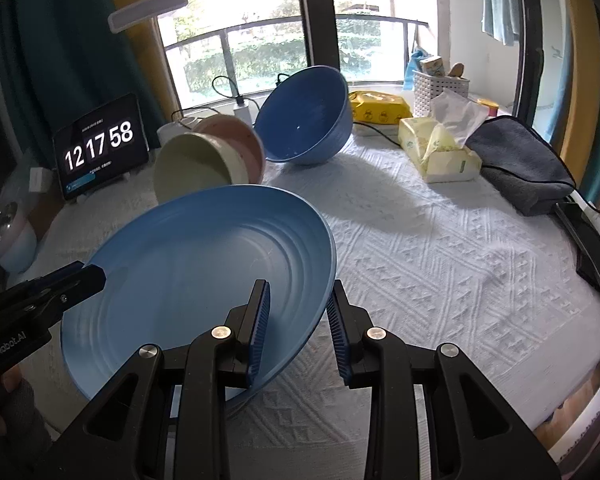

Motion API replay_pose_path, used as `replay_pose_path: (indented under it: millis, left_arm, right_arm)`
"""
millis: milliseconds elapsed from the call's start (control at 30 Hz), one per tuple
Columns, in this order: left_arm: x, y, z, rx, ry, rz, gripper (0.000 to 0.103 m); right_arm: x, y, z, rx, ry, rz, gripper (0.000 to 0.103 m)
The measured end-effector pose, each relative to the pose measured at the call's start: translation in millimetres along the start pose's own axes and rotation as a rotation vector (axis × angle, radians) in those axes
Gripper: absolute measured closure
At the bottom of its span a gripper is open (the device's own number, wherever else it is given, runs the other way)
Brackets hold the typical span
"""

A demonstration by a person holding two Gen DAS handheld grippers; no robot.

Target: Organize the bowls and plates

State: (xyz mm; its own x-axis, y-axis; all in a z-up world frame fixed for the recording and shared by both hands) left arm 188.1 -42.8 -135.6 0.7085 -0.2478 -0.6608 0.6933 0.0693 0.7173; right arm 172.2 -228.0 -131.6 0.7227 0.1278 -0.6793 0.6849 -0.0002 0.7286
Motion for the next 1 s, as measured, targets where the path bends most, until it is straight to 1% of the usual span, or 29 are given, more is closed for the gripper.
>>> replay_pose_path:
  millis: [500,700,867,1000]
  left_arm:
    - [-1.4,-15.8,-14.6,-0.009,0.042,-0.007,0.065]
    - [4.1,-19.2,-19.7,-0.01,0.061,-0.022,0.065]
    - [9.6,-23.3,-23.1,-0.009,0.065,-0.05,0.063]
    - [7.5,-23.0,-22.7,0.005,0.075,-0.037,0.063]
  right_arm:
    - [8.1,-11.9,-17.2,-0.025,0.013,-0.03,0.071]
    - [13.2,-14.7,-20.4,-0.03,0.02,-0.048,0.071]
    - [17.4,-15.1,-21.6,-0.028,0.029,-0.061,0.071]
    - [18.8,-14.3,-20.0,-0.026,0.023,-0.064,0.071]
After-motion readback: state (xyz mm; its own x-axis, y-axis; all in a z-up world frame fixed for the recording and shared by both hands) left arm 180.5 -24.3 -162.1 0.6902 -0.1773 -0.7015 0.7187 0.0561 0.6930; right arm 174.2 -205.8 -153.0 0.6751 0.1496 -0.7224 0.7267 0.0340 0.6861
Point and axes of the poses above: each gripper's, at about its wrist camera, not at the fingertips, and x roughly the way its jaws point, z to its right, y to its top, the point moved 3 cm from there along x, roughly the way its jaws point, and after that the axes turned 1 degree about y, right-handed, at the moved point
